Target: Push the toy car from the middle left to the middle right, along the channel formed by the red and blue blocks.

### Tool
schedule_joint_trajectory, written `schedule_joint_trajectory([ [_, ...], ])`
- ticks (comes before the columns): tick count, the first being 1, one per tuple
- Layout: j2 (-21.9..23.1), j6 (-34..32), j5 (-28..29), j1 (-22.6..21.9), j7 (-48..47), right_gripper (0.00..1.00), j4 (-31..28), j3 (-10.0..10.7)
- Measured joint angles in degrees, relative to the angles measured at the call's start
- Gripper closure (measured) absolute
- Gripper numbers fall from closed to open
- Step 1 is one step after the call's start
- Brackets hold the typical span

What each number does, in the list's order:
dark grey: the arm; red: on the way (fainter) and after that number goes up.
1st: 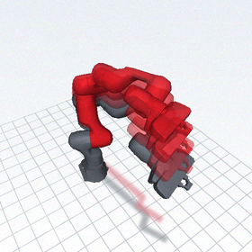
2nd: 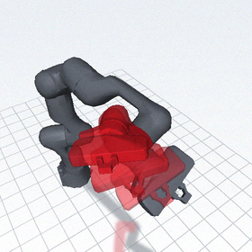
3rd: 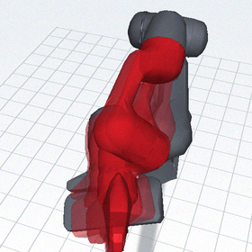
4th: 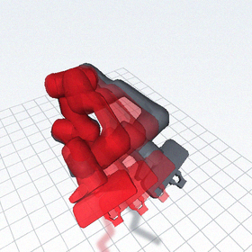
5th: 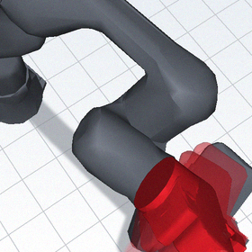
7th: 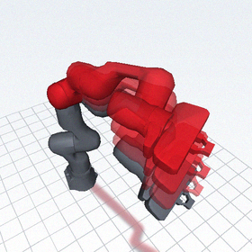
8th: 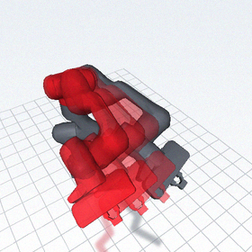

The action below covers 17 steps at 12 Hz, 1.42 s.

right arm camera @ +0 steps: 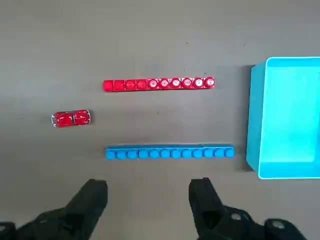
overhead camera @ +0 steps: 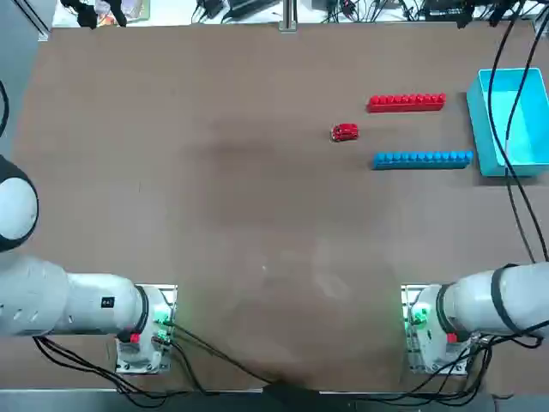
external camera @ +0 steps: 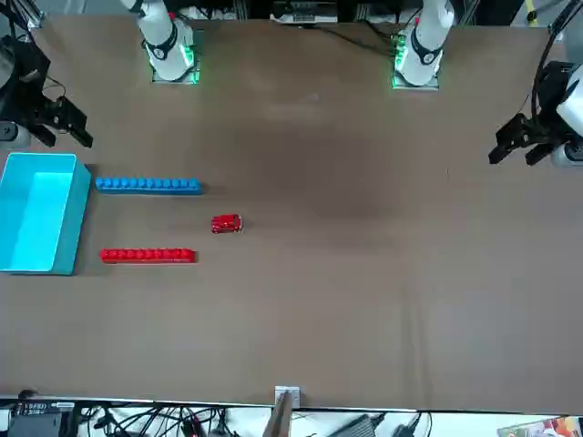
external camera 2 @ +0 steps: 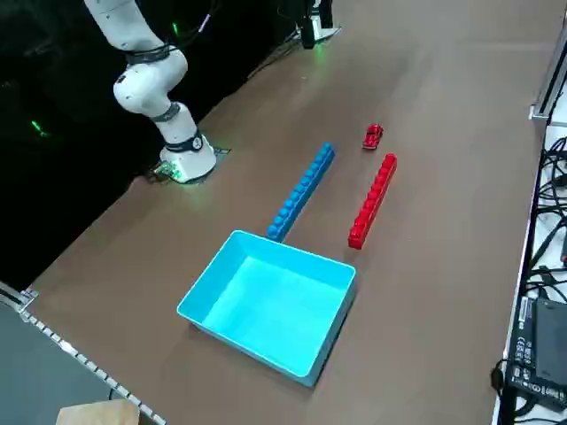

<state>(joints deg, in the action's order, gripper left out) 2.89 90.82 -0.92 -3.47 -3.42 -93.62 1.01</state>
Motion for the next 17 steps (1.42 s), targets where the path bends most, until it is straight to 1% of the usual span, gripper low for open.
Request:
schedule_joint_trajectory([
  [6, -0.11, 0.00, 0.01, -0.06, -0.02, 0.00, 0.00, -0.02],
  [10, -0.30, 0.17, 0.10, -2.07, -1.21, 0.00, -0.41, -0.22],
  [14, -0.79, 6.96, 2.35, -4.25, -13.51, 0.00, -6.27, -0.28],
  [17, -1.20, 12.01, 2.46, -7.51, -25.56, 0.00, -11.17, -0.32],
])
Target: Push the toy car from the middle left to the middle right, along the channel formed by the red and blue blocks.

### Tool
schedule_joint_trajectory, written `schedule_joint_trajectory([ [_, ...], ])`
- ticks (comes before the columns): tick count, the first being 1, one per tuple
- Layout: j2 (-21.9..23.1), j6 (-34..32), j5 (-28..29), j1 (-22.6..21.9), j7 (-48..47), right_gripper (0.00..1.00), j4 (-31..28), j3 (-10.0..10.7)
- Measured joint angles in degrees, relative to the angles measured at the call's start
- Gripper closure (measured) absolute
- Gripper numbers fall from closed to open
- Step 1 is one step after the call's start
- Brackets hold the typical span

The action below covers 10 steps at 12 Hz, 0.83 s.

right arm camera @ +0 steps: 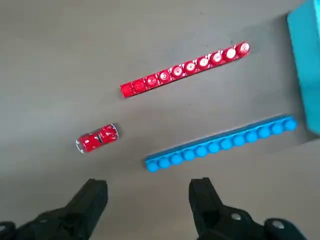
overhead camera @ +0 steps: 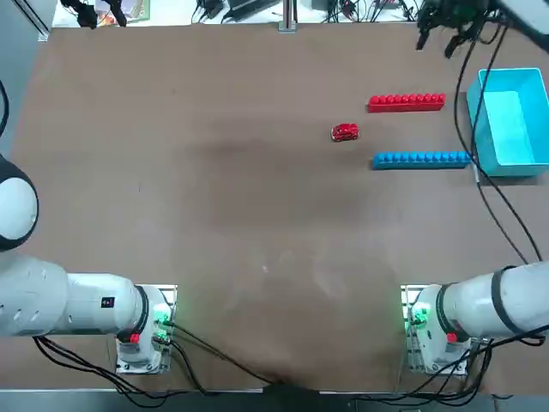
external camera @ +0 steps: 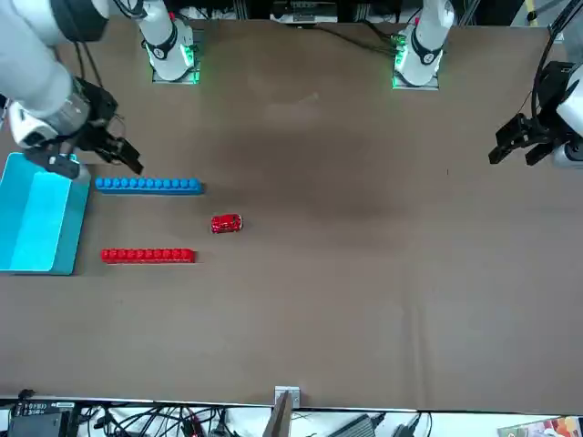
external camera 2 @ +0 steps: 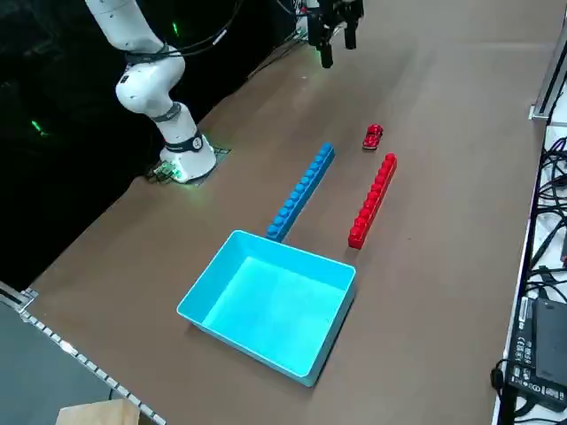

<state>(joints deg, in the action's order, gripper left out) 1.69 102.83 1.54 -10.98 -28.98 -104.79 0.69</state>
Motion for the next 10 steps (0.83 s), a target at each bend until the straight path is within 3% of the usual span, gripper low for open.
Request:
schedule_joint_trajectory([
  [10, -1.84, 18.24, 0.01, -9.28, -36.59, 0.03, -13.52, -0.17],
])
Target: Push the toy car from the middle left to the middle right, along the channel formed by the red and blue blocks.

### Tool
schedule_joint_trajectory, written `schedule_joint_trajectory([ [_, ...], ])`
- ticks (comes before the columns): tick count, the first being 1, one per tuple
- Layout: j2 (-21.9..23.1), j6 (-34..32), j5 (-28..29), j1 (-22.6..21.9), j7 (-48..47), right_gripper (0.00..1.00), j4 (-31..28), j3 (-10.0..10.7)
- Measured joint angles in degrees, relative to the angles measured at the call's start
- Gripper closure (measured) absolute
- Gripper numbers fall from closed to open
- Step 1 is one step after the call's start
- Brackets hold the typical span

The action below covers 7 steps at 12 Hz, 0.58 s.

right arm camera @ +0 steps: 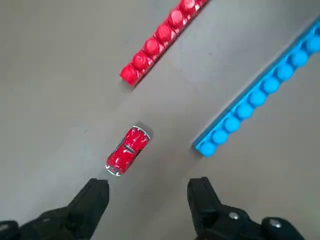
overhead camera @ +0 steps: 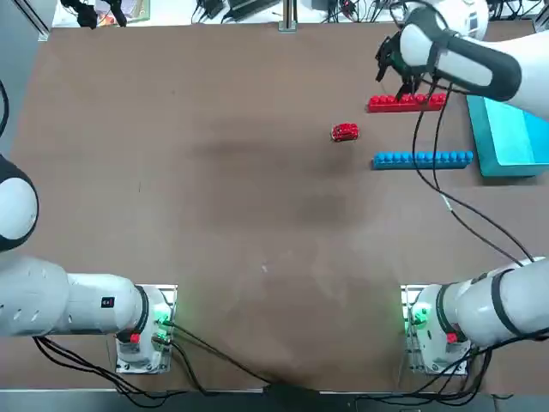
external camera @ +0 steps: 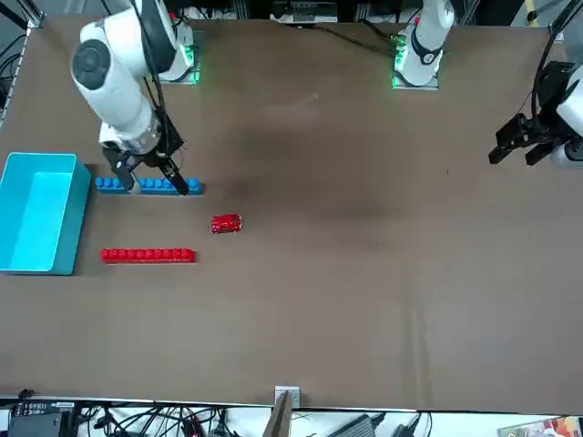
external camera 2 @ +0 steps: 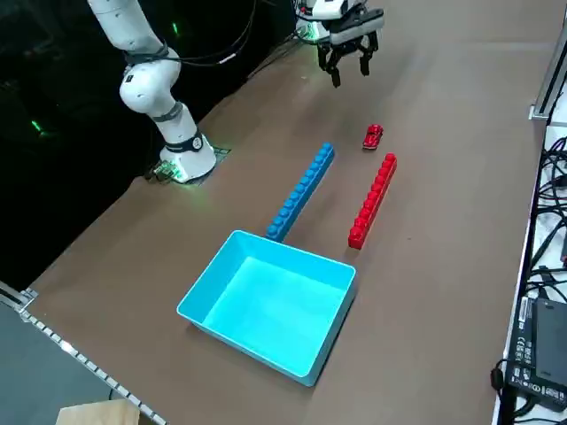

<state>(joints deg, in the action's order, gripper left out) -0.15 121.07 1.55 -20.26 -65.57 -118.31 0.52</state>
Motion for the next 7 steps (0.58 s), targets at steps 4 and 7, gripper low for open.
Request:
schedule_joint_trajectory([
  [4, -5.16, 4.89, 0.00, -4.18, -16.41, 0.19, -0.73, -0.02],
  [7, -8.84, 8.28, -0.09, -6.63, -24.01, 0.27, -0.75, -0.03],
])
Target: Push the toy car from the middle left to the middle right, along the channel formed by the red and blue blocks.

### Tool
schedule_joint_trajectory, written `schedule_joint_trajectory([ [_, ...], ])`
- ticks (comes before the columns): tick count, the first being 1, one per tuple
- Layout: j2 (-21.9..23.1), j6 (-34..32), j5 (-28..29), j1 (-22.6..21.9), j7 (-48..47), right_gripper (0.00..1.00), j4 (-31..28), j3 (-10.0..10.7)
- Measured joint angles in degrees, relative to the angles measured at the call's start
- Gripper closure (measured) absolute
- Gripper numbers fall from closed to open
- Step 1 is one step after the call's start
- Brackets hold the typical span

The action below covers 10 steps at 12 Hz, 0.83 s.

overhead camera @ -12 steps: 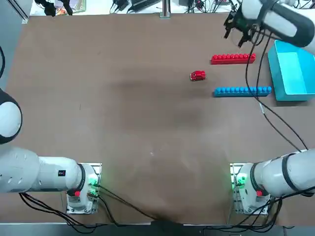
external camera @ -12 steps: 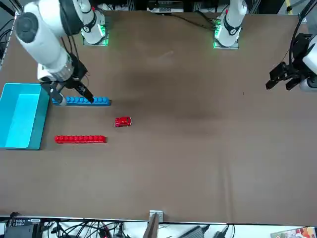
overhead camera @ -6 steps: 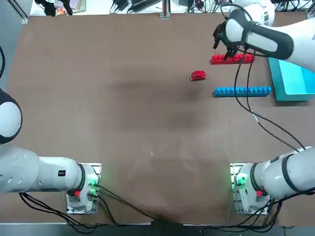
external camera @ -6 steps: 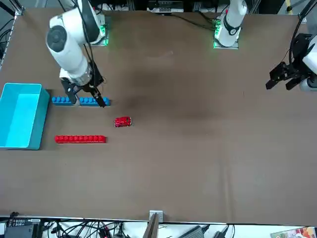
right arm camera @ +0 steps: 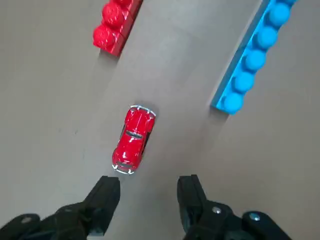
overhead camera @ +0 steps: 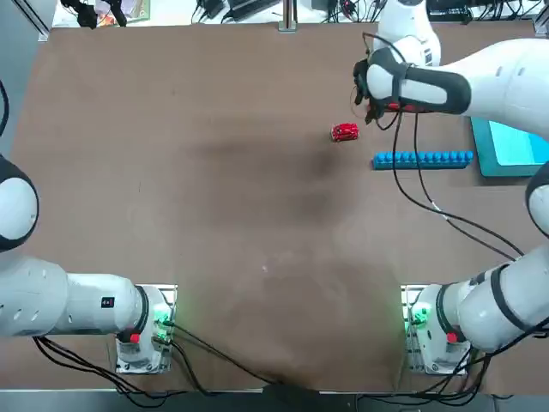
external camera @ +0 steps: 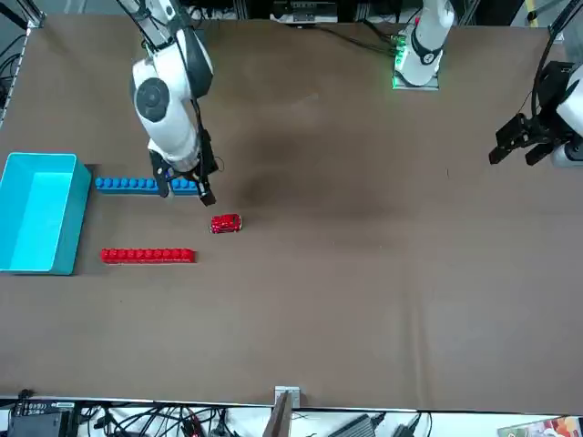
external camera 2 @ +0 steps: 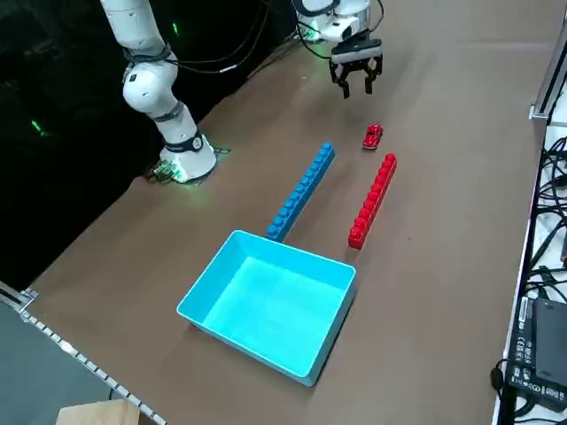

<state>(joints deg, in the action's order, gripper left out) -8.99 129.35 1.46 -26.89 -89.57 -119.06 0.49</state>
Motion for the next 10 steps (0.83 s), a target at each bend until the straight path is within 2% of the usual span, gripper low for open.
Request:
schedule_joint_trajectory([
  [7, -5.31, 9.65, -0.14, -0.09, -7.21, 0.31, 0.09, 1.35],
  [10, -8.45, 11.63, -0.14, -0.01, -8.45, 0.33, 0.35, 2.07],
])
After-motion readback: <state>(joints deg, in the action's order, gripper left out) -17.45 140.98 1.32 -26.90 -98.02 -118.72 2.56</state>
